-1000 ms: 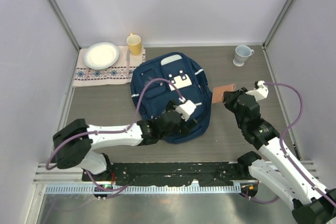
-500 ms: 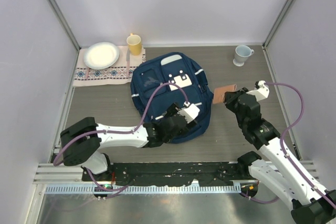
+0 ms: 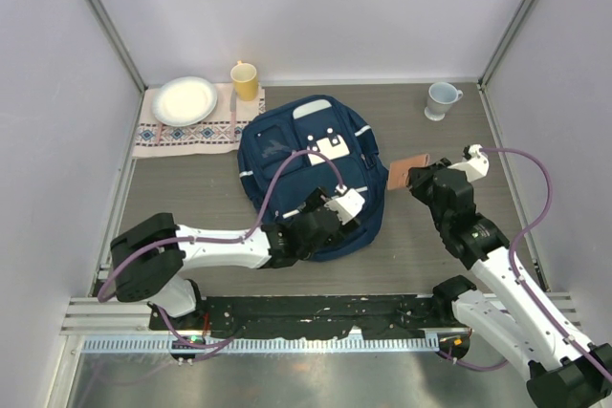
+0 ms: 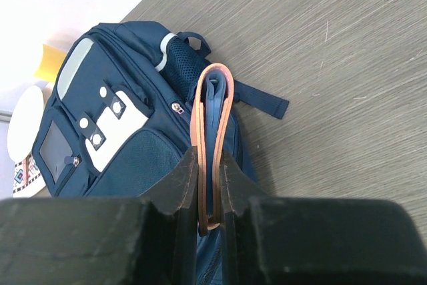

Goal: Pack the student bag
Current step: Place the personal item in the student bag.

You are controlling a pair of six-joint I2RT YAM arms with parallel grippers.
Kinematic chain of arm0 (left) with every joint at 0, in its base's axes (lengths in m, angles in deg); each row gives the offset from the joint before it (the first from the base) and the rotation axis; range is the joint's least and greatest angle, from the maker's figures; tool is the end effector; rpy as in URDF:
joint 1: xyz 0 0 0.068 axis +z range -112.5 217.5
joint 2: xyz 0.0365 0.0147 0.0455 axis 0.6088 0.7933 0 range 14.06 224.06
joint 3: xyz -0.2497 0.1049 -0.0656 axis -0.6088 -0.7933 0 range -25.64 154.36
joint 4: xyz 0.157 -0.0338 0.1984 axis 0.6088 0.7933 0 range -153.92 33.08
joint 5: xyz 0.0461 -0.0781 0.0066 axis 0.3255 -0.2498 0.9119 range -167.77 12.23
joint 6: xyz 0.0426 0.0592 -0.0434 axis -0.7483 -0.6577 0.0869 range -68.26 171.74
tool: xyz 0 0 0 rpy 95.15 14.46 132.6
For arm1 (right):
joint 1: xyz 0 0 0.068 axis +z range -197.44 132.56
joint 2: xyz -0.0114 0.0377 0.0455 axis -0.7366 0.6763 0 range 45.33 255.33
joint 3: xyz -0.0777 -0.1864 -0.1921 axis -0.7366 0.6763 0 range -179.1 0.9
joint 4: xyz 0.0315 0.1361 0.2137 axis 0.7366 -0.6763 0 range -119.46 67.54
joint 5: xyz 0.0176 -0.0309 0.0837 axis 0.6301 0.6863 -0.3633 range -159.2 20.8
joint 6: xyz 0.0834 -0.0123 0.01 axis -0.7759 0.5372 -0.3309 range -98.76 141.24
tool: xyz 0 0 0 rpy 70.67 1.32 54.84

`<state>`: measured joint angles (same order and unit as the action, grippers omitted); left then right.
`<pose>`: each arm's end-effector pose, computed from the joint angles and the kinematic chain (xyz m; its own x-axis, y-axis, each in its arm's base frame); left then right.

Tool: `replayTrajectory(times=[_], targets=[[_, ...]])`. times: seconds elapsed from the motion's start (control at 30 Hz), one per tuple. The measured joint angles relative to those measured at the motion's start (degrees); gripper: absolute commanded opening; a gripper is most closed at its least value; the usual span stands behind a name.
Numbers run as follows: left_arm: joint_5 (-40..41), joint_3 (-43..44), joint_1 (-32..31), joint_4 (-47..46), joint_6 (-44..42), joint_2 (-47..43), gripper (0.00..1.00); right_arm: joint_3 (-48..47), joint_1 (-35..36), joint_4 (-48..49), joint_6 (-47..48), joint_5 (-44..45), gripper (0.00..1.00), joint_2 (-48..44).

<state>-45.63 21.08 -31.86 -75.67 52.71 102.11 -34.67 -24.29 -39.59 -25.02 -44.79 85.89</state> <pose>0.1600 -0.3123 0.2033 -0.1845 0.4497 -0.8739 0.6264 0.7390 0.2480 0.1860 0.0461 0.2748 -0.2437 0.6114 -0.7529 0.2458 0.7899 0.5619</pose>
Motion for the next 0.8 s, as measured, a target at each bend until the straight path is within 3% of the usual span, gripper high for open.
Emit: replayTrajectory(times=[0.07, 0.27, 0.3, 0.37, 0.5, 0.57, 0.6, 0.8], targets=[[-0.48, 0.2, 0.0, 0.11, 0.04, 0.33, 0.77, 0.0, -0.17, -0.04, 0.02, -0.28, 0.01, 0.0], [-0.72, 2.47, 0.0, 1.42, 0.42, 3.26, 0.53, 0.0, -0.92, -0.04, 0.04, -1.05, 0.01, -0.07], [-0.74, 2.69, 0.0, 1.79, 0.59, 3.54, 0.45, 0.0, -1.07, -0.07, 0.04, -1.18, 0.01, -0.07], [-0.79, 2.89, -0.11, 2.16, 1.18, 3.74, 0.4, 0.0, -1.33, -0.07, 0.04, -1.51, 0.01, -0.09], [-0.96, 2.89, -0.37, 2.14, 1.99, 3.69, 0.16, 0.0, -1.92, -0.07, 0.07, -2.12, 0.01, -0.44], [-1.16, 2.89, -0.44, 2.12, 2.14, 3.48, 0.1, 0.0, -2.08, -0.07, 0.07, -2.4, 0.01, -0.46], [-1.14, 2.86, -0.44, 2.12, 2.01, 3.15, 0.0, 0.0, -2.19, -0.09, 0.07, -2.67, 0.01, -0.44], [-0.66, 2.71, -0.37, 2.08, 1.99, 0.0, 0.0, 0.0, -2.58, -0.09, 0.11, -3.48, 0.01, -0.46]])
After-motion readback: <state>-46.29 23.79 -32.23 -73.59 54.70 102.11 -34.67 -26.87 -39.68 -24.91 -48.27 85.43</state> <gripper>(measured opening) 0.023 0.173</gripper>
